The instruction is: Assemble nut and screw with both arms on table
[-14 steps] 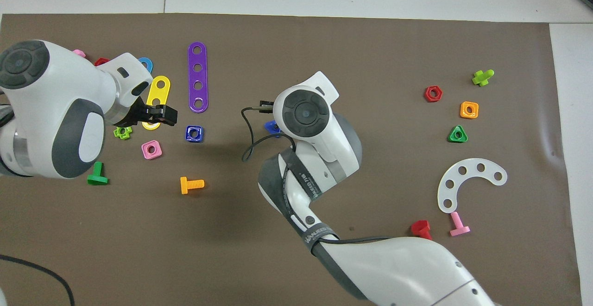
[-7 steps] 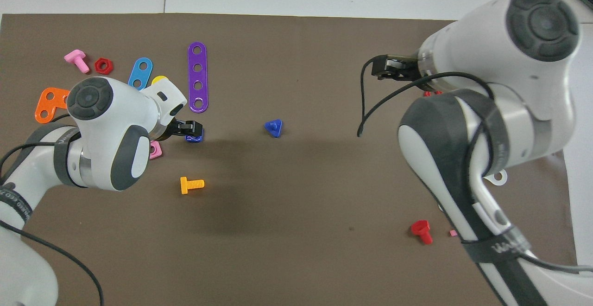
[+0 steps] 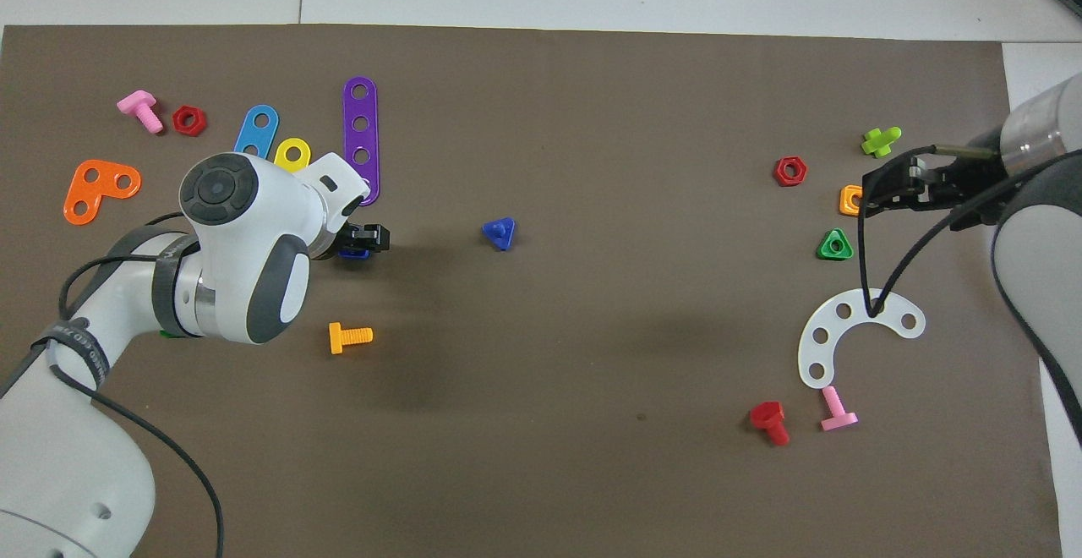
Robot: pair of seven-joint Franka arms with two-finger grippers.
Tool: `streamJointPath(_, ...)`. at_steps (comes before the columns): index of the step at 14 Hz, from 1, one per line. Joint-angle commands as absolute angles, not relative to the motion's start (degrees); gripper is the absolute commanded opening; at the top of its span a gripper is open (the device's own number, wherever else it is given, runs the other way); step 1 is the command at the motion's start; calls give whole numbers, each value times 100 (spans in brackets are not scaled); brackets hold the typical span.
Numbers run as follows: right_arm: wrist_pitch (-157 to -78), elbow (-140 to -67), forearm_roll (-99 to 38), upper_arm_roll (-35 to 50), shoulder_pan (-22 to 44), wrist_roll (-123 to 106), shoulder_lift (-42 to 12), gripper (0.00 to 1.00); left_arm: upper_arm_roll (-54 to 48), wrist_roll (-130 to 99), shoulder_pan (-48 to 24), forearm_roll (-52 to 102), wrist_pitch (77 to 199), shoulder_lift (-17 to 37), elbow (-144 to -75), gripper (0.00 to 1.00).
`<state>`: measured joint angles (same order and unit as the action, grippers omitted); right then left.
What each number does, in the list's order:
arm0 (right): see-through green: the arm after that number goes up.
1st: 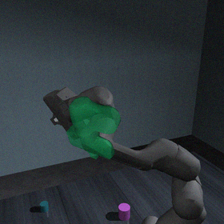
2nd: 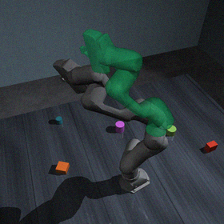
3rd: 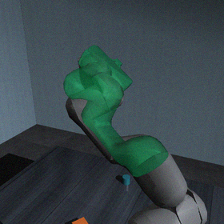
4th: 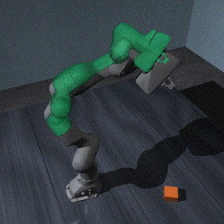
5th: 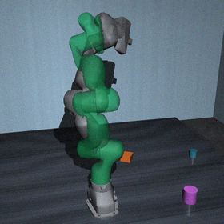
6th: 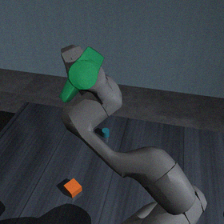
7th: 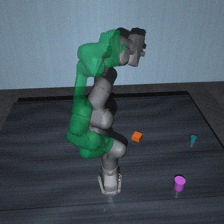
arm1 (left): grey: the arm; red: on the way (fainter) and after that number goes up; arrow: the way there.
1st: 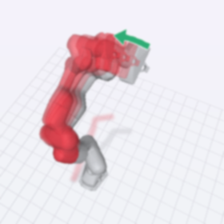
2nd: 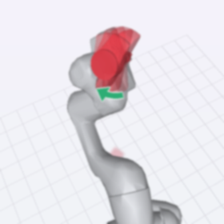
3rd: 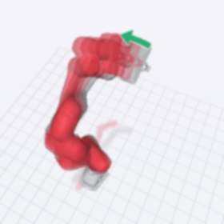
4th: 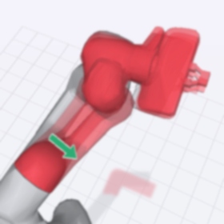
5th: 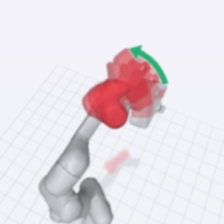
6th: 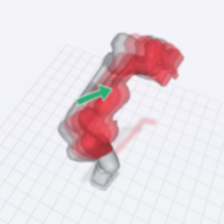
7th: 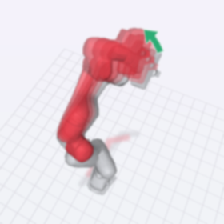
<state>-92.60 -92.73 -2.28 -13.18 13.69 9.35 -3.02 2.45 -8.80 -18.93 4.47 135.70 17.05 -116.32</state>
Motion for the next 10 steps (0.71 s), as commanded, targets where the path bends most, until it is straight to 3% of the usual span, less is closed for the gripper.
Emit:
streamJointPath(1, -9325, -9922, -202, -1230, 933, 354, 184, 100, 316, -888, -1960, 536, 13790, 1731, -11707, 73)
streamJointPath(7, -9158, -9923, -158, -1230, 457, -431, 264, 100, 316, -879, -1951, 536, 13878, 1811, -11716, 60)
streamJointPath(10, -9159, -9512, -132, -1178, 536, -168, 124, 100, 316, -879, -1951, 536, 13852, 1811, -11707, 46)
